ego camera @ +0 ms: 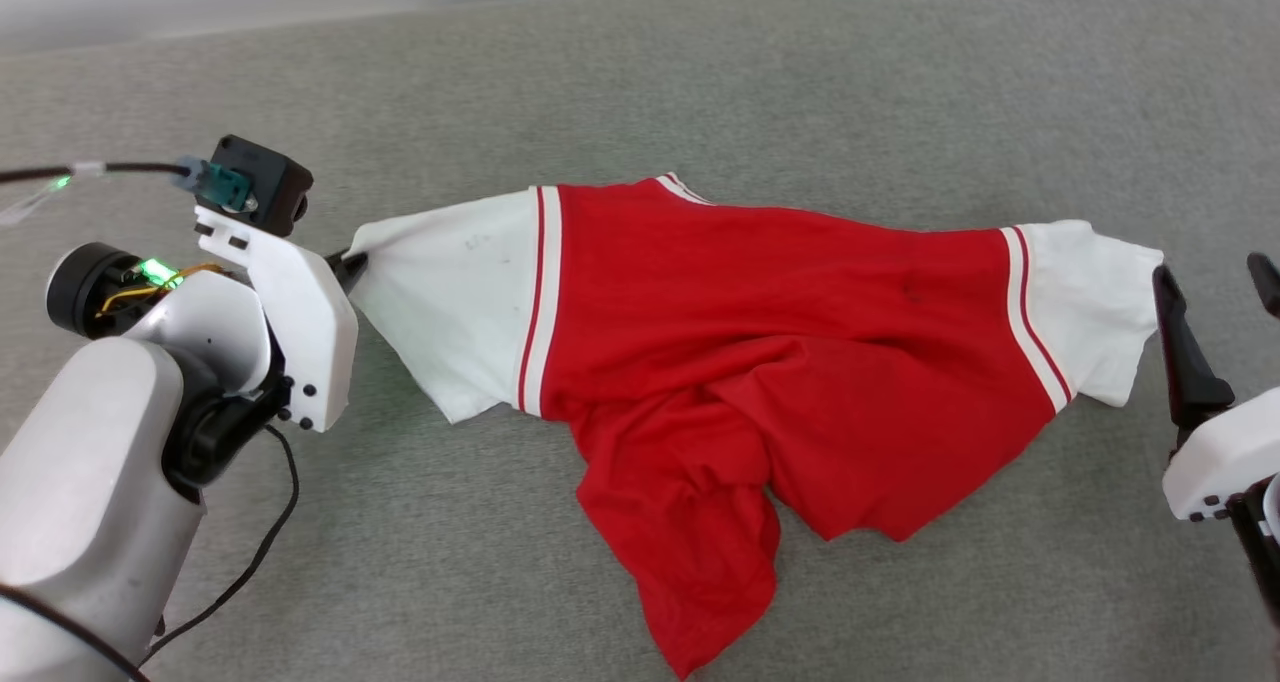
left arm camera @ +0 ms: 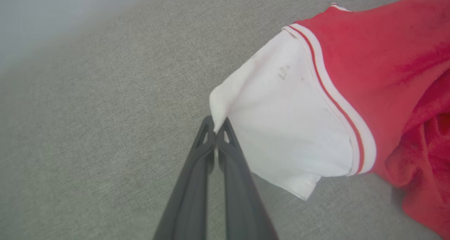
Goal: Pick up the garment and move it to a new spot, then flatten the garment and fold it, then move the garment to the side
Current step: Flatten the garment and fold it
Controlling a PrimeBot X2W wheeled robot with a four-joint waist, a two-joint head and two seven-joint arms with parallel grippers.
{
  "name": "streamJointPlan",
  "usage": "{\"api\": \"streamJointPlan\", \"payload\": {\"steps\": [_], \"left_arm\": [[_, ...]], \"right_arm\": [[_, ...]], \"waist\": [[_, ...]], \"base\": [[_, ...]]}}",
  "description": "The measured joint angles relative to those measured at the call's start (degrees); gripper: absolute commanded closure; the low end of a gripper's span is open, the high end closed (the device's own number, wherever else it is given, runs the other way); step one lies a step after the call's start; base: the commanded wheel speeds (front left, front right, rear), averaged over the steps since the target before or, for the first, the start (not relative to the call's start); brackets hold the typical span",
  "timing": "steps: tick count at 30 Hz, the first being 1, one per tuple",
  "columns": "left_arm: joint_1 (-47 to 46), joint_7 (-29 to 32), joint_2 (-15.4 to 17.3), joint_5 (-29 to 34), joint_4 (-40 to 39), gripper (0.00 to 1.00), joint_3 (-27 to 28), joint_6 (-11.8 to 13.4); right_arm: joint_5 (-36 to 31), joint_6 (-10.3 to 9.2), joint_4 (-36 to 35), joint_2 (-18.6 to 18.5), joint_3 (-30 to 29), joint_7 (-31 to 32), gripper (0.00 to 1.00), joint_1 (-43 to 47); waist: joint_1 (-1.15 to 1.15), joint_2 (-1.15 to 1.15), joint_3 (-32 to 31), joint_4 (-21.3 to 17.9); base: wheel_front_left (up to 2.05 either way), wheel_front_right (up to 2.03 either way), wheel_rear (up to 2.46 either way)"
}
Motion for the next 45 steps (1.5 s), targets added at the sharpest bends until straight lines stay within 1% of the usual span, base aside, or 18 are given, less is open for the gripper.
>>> {"api": "streamJointPlan", "payload": {"steps": [3,7,8,9,12,14,19,23,26,29,34,35,36,37,41,45], "left_arm": [[1.6,-2.9,0.4,0.1,-4.7,1.00,1.0,0.6],[3.5,-4.2,1.7,0.4,-12.4,1.00,1.6,1.1],[4.0,-4.3,2.0,0.7,-14.3,1.00,1.5,1.3],[5.3,-4.4,2.0,0.7,-19.8,1.00,1.2,1.8],[6.5,-4.0,1.6,0.3,-24.9,1.00,0.7,2.5],[6.6,-3.9,1.7,0.8,-27.5,1.00,0.6,2.7],[7.1,-3.8,1.1,1.3,-33.0,1.00,-0.2,3.6],[7.2,-4.4,-0.1,1.5,-35.3,1.00,-1.1,4.0],[7.2,-4.9,-0.8,1.8,-36.0,1.00,-1.6,4.0],[7.2,-5.2,-1.5,1.2,-36.0,1.00,-2.0,4.0],[6.9,-5.5,-1.2,1.8,-35.4,1.00,-2.0,4.0],[6.9,-5.6,-1.2,1.7,-35.3,1.00,-2.0,4.0],[6.9,-5.8,-1.3,1.6,-35.0,1.00,-2.0,4.0],[6.9,-6.0,-1.3,1.6,-34.7,1.00,-2.0,4.0],[7.1,-6.9,-1.0,1.4,-32.9,1.00,-1.5,4.0],[7.5,-8.6,-0.7,1.8,-31.5,1.00,-0.3,4.8]], "right_arm": [[3.2,0.00,0.2,-4.3,2.1,9.9,0.00,-0.3],[6.9,0.01,0.4,-10.2,4.0,23.0,0.00,-3.8],[8.2,0.00,0.9,-11.1,3.9,26.3,0.00,-5.2],[10.3,0.01,3.3,-13.4,3.7,35.5,0.00,-8.6],[11.5,0.01,6.5,-16.4,2.4,41.8,0.00,-12.2],[11.5,0.00,9.1,-18.4,1.3,44.2,0.00,-14.6],[11.5,0.01,15.1,-20.7,0.8,46.5,0.00,-16.4],[12.3,0.00,19.6,-20.7,-1.4,46.0,0.00,-17.2],[12.6,-0.01,21.1,-19.8,-1.1,45.6,0.00,-16.9],[12.9,-0.13,21.1,-20.2,-0.1,45.3,0.00,-16.2],[13.4,-0.44,21.4,-21.1,1.7,44.5,0.00,-15.6],[13.7,-0.46,21.5,-21.2,2.1,44.3,0.51,-15.6],[14.0,-0.46,21.5,-21.4,2.6,44.1,0.93,-15.6],[14.1,-0.45,21.5,-21.5,3.2,43.4,1.00,-15.5],[14.7,-0.10,22.2,-20.8,4.7,40.0,1.00,-15.5],[14.6,-0.09,23.7,-20.2,4.1,36.0,1.00,-15.9]], "waist": [[0.00,0.00,-0.9,1.4],[0.00,0.00,-1.2,3.3],[0.00,0.00,-1.1,3.8],[0.00,0.00,-0.5,5.3],[0.00,0.00,0.3,6.9],[0.00,0.00,1.1,8.1],[0.00,0.00,3.3,11.0],[0.00,0.00,5.2,13.3],[0.00,0.00,6.6,14.6],[0.00,0.00,7.5,15.7],[-0.01,0.00,8.2,16.2],[-0.01,0.00,8.1,16.2],[-0.01,0.00,8.1,16.2],[-0.01,0.00,8.0,16.2],[-0.01,0.00,6.9,15.7],[0.00,0.00,4.8,15.1]], "base": [[0.00,0.00,0.00],[0.00,0.00,0.00],[0.00,0.00,0.00],[0.00,0.00,0.00],[0.00,0.00,0.00],[0.00,0.00,0.00],[0.00,0.00,0.00],[0.00,0.00,0.00],[0.00,0.00,0.00],[0.00,0.00,0.00],[0.00,0.00,0.00],[0.00,0.00,0.00],[0.00,0.00,0.00],[0.00,0.00,0.00],[0.00,0.00,0.00],[0.00,0.00,0.00]]}}
